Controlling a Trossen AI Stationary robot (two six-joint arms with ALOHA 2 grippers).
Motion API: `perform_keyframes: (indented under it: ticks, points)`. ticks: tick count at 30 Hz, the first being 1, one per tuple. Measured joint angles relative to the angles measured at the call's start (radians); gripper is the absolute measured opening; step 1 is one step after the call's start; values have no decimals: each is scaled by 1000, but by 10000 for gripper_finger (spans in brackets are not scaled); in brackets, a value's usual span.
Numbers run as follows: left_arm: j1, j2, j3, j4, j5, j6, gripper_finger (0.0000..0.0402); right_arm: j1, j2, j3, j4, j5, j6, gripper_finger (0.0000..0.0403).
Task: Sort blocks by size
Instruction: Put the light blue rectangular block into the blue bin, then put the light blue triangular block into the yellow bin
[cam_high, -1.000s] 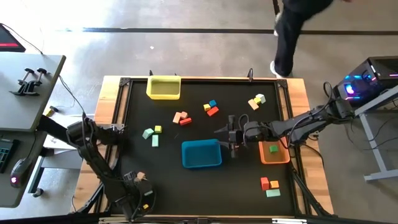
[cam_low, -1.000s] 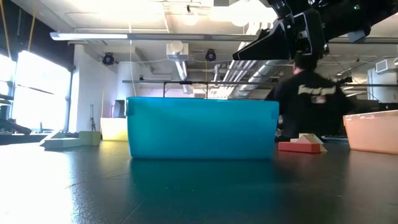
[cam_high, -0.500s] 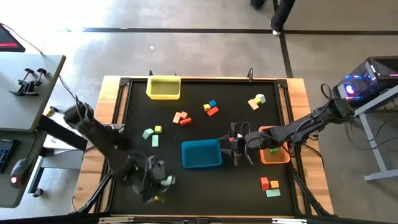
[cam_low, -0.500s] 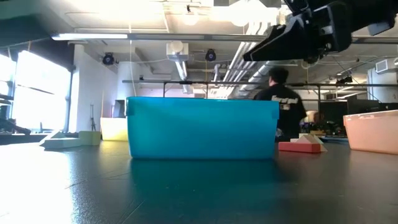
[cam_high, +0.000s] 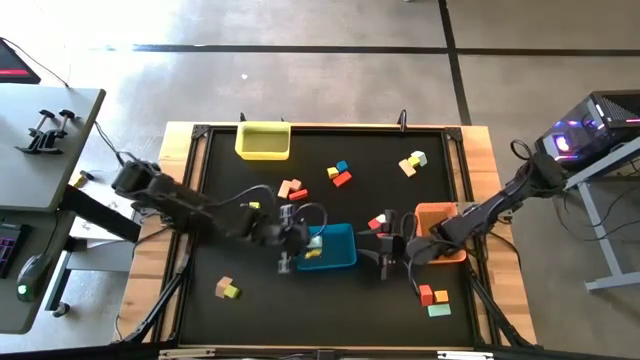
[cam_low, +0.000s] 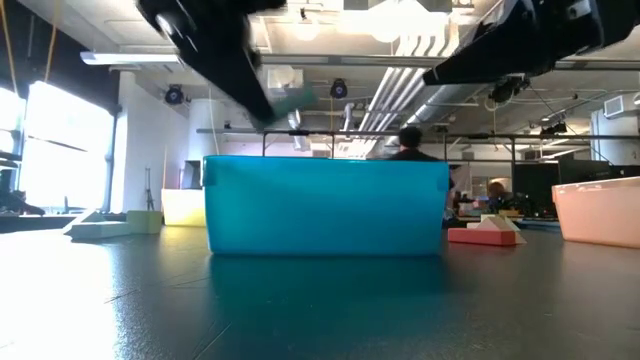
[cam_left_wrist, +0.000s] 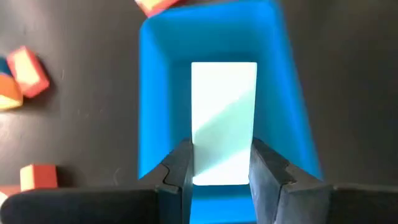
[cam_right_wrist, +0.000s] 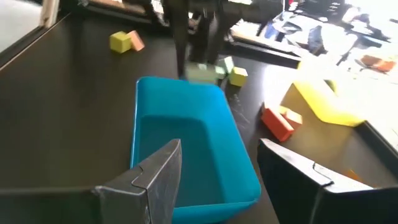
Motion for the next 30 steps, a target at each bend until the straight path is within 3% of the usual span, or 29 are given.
perform_keyframes:
  ticks: [9,17,25,30]
  points:
    - [156,161,0,86,199,36,86,54,0,0,4,71,98,208]
    - [169,240,1,123,236,56,108,38,0,0,49,72,83,208]
    - [167,229,1,178,237,54,152,17,0,2,50,72,89,208]
    - [167,222,24,236,305,54,181,17,0,3,53,72,90,208]
